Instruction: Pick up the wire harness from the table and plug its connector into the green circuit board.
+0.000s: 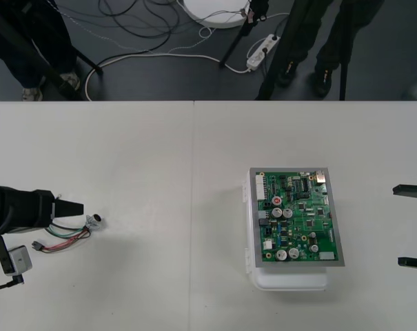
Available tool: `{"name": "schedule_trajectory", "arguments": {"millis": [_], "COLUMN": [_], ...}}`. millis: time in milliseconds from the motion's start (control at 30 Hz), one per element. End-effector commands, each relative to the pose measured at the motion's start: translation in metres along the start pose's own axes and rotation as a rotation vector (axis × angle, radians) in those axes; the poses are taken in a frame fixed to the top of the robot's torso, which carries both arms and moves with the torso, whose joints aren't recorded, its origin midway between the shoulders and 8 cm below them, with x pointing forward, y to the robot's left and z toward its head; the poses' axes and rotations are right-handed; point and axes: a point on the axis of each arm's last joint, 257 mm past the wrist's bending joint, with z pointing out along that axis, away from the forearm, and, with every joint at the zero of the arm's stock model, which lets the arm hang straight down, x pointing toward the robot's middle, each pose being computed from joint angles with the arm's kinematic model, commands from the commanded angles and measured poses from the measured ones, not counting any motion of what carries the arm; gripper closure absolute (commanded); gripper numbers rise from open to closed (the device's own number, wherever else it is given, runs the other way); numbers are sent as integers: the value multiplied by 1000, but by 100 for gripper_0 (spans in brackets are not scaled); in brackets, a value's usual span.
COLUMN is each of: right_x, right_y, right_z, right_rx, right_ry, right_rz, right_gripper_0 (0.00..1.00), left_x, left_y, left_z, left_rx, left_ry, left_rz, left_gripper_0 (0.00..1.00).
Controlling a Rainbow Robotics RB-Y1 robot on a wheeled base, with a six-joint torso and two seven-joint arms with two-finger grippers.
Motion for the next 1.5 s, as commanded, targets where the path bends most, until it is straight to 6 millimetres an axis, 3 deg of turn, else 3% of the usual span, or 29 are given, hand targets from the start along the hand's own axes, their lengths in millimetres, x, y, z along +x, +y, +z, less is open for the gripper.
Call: {"name": "schedule_trajectory", "arguments": {"millis": [33, 433, 633, 1000, 1500], "right_x": [-3, 13, 14, 15, 32], "right_y": [-10, -3, -5, -5, -6], "right_z": [-2, 4, 6, 14, 10], "right_rx": [-16, -97, -112, -65, -87], "right_ry": [15, -28, -36, -82, -82], "right_rz": [-46, -9, -14, -47, -91], "right_gripper_0": [0, 0, 0, 0, 0], "left_x": [20, 12, 18, 14, 13], "left_y": [10, 0, -11, -35, -49], "left_z": [-13, -11, -3, 13, 30], "left_rx": [17, 43, 57, 27, -60], "left_ry": [48, 23, 40, -60, -169], "left_rz": [196, 561, 689, 770, 953], "left_gripper_0": [0, 0, 0, 0, 0]}}
